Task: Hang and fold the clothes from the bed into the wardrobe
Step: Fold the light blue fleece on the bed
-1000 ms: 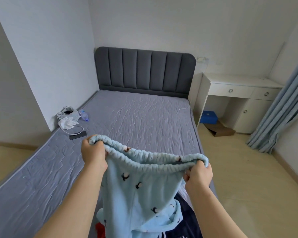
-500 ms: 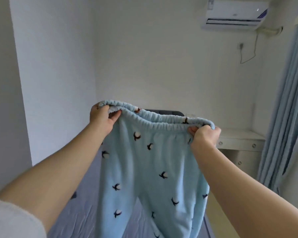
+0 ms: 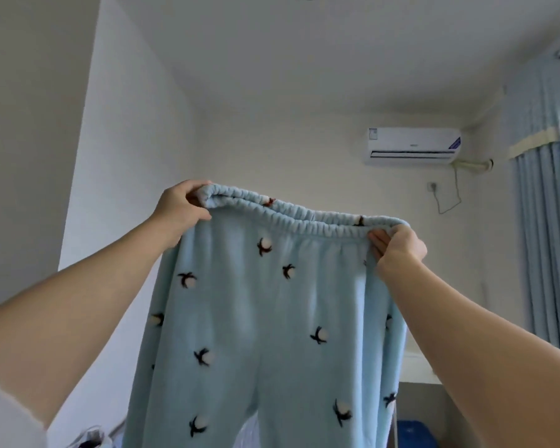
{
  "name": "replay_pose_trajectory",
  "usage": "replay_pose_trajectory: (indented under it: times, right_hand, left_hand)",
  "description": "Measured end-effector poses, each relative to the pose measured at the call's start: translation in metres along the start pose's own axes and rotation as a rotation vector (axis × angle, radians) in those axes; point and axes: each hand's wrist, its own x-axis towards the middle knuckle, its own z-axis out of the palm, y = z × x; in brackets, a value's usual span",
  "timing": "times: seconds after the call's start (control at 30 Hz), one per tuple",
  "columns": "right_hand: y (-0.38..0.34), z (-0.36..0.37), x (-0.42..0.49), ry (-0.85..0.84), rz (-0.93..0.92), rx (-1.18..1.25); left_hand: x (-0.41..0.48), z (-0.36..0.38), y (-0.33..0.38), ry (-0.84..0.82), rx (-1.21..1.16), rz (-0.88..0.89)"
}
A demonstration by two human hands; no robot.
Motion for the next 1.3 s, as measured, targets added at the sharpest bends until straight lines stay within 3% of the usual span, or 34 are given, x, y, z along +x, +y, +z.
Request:
replay_pose_trajectory:
  times: [0.1, 0.2, 0.3, 0.47, 0.53, 0.6, 0.73, 0.9, 0.97, 1.1, 1.23, 1.3]
  right_hand:
    - [-0.014, 0.013, -0.004, -0.085, -0.037, 0.051]
    - [-0.026, 0.022, -0.007, -0.146, -0.070, 0.054]
    - [-0.035, 0.030, -0.003, -0.182, -0.133, -0.029]
    - [-0.050, 0.036, 0.000, -0.089, -0.542, -0.522]
    - [-0.054, 0.035, -0.001, -0.094, -0.643, -0.612]
    - [-0.059, 0.038, -0.003, -0.168, -0.575, -0.568]
    - [-0.064, 0.040, -0.008, -0.419, -0.262, -0.501]
    - [-0.060, 0.027, 0.005, -0.546, -0.355, -1.035]
    - [-0.053, 0.023, 0.005, -0.581, -0.325, -1.126]
    - [-0.037, 0.017, 0.015, -0.522, -0.130, -0.688]
    - [-0.035, 0.012, 0.023, -0.420, -0.047, -0.555]
    - [-0.035, 0.006, 0.026, -0.450, 0.047, -0.542]
  left_hand:
    - [0.006, -0.007, 0.014, 0.138, 0.125, 0.072]
    - [0.011, -0.015, 0.027, 0.333, 0.097, 0.049]
    - [0.016, -0.020, 0.035, 0.427, 0.107, 0.035]
    - [0.026, -0.026, 0.050, 0.467, 0.168, 0.027]
    - [0.029, -0.028, 0.057, 0.477, 0.266, 0.003]
    - [0.032, -0.027, 0.061, 0.434, 0.176, 0.009]
    - [0.036, -0.023, 0.058, 0.336, 0.026, -0.022]
    - [0.027, -0.006, 0.042, 0.284, -0.059, -0.114]
    - [0.021, 0.004, 0.033, 0.238, -0.043, -0.125]
    - [0.019, 0.009, 0.024, 0.198, -0.069, -0.080]
    - [0.025, -0.004, 0.020, 0.222, -0.085, -0.084]
    - [0.023, -0.010, 0.016, 0.210, -0.146, -0.188]
